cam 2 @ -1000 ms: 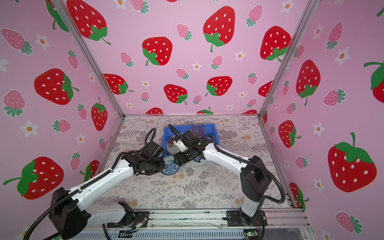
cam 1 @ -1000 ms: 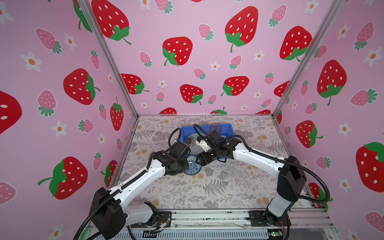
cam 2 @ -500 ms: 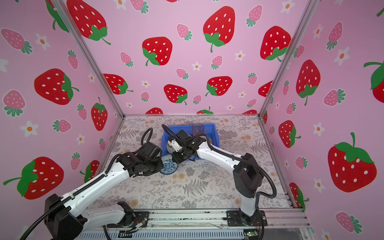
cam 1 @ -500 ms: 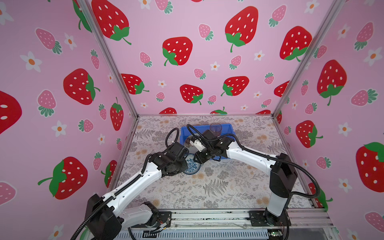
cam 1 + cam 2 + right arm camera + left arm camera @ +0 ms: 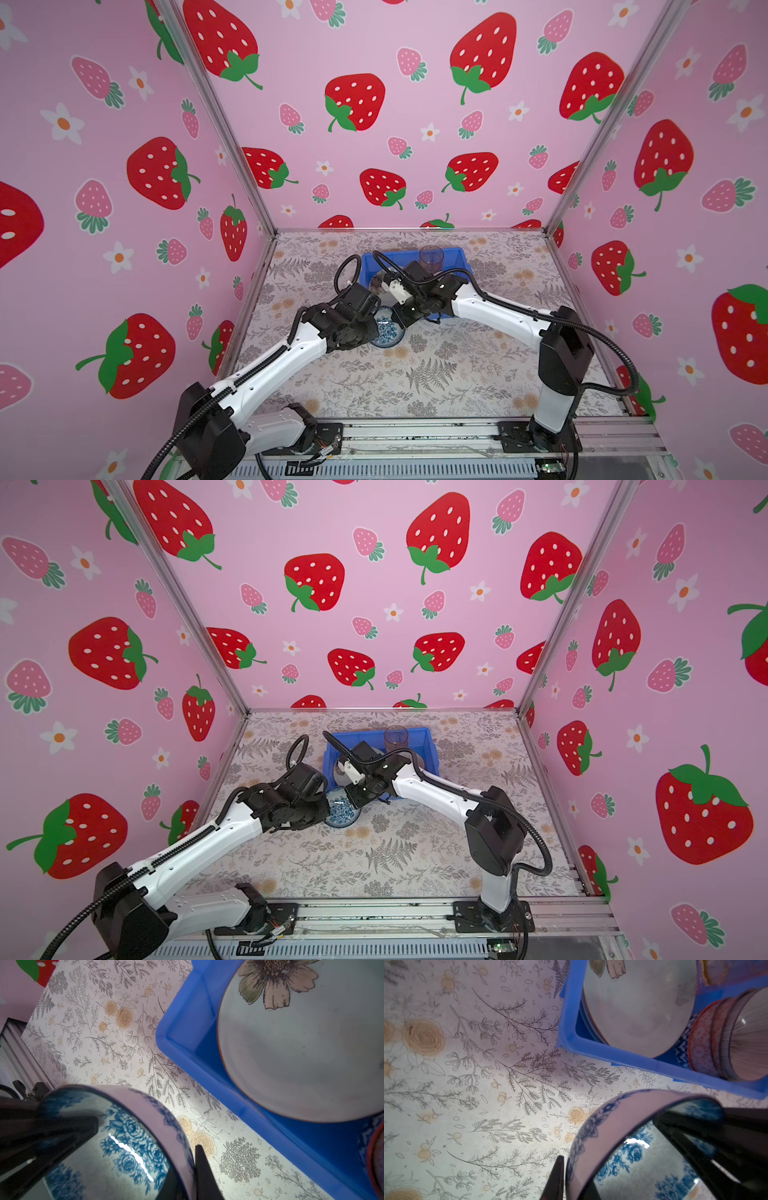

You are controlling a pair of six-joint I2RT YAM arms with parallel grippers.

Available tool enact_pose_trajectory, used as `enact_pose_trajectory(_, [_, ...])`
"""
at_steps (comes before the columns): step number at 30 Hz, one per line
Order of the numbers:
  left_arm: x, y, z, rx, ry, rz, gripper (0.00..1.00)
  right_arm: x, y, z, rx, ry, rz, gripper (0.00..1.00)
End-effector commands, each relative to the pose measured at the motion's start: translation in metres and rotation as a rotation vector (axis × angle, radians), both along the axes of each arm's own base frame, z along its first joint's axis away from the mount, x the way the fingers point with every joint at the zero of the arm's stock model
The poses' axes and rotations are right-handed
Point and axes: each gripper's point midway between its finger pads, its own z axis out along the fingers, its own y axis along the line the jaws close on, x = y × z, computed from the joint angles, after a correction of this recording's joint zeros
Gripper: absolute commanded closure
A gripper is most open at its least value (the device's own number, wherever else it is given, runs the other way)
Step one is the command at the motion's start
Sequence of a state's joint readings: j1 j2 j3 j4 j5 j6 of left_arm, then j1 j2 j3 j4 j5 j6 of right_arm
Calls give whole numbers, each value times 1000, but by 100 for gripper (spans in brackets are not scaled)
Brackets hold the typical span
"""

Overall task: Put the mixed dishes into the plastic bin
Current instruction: 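Lift the blue-floral bowl with left gripper while right gripper closes on its rim, then carry the blue-floral bowl onto the bowl stack with right gripper while left opens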

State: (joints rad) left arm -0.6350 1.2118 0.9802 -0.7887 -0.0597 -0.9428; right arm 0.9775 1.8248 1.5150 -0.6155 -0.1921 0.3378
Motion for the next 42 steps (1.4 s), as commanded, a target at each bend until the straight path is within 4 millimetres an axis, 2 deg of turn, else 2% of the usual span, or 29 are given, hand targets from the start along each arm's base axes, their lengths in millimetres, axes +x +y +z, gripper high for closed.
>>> enact_pose_trajectory(1, [6,0,6,11,-17,-4,69,-2,-7,8,-7,-7,7,100])
enact_pose_trajectory(7, [10,5,15,20,-26,-15,48,12,-31,18,-24,-32,-54,100])
enact_pose_trajectory(12, [12,27,29,21,-57,17,32,29,-57,29,-34,-56,-120,100])
enact_pose_trajectory(19, [16,53,37,-6,-85,70,15,69,-100,53,-42,-88,-261,100])
enact_pose_trajectory(23, [20,58,37,-10,-78,75,11,91,-122,59,-46,-93,-326,100])
enact_pose_trajectory(29, [26,60,37,-13,-80,71,11,118,-150,58,-54,-94,-400,100])
enact_pose_trajectory(35, [24,60,34,-19,-70,72,11,137,-163,49,-83,-91,-431,100])
enact_pose_trajectory(42, [20,64,31,-20,-66,85,11,150,-172,36,-127,-88,-445,100])
